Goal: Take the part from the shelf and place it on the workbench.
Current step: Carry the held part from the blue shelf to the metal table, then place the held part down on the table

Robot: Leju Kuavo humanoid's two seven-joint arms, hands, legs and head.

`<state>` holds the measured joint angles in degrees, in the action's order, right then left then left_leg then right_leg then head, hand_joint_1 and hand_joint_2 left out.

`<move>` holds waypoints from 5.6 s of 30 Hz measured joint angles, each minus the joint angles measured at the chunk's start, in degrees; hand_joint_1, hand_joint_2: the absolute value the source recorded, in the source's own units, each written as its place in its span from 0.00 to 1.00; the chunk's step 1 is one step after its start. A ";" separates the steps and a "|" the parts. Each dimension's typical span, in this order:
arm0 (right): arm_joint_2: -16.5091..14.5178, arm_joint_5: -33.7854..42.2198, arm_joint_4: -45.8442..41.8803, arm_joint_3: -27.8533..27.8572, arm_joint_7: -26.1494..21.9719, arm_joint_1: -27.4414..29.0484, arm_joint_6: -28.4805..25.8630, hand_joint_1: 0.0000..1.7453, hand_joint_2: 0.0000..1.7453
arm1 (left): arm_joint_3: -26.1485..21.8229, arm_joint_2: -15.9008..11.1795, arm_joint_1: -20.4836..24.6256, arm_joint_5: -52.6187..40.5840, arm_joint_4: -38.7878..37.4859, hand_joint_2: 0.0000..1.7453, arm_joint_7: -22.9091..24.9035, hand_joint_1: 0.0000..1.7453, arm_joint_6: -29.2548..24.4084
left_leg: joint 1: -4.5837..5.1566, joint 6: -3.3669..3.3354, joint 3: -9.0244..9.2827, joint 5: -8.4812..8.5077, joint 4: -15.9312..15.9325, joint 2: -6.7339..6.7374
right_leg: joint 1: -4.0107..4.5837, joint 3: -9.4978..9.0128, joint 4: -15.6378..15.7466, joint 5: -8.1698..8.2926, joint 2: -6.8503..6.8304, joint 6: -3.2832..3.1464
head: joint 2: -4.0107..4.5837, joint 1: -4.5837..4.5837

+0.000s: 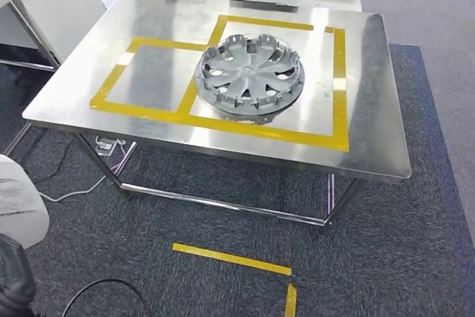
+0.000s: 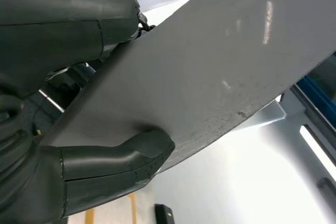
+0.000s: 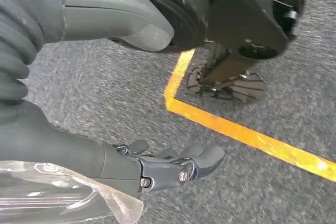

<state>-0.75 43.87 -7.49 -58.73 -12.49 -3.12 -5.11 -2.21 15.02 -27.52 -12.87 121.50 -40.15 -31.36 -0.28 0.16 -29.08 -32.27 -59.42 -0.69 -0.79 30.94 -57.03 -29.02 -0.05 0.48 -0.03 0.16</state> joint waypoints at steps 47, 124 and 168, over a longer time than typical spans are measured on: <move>0.33 0.07 0.08 -1.36 -3.44 0.17 2.21 0.00 1.00 | -2.07 0.79 -0.23 -2.12 -2.28 1.00 2.21 1.00 3.13 | -0.69 -1.50 -5.88 4.64 -0.91 0.19 | -0.24 0.16 -6.01 -7.24 1.62 2.35 | 0.01 0.20; 0.33 -6.27 -1.13 -11.87 2.56 -5.13 6.88 0.00 0.00 | 9.38 -23.91 54.25 -65.96 -72.33 1.00 40.86 0.00 3.22 | -0.10 -0.28 -4.26 4.66 0.48 0.81 | 0.73 0.96 -0.69 0.06 0.88 0.56 | 0.01 -0.21; 0.21 3.60 -1.11 -7.80 -1.87 -0.38 2.14 0.00 0.00 | 3.22 -6.17 1.62 -6.22 -9.62 0.00 1.00 0.00 -3.14 | 0.52 -1.98 -4.03 4.53 0.55 0.83 | -0.04 0.53 -0.39 -0.11 0.77 2.09 | 0.01 -0.25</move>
<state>-0.54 47.47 -8.60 -66.53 -14.37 -3.50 -2.97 1.01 8.85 -25.91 -19.09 111.89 -39.14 -34.50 0.24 -1.82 -33.11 -27.74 -58.87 0.15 -0.82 31.47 -57.42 -29.13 0.72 2.57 -0.02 -0.09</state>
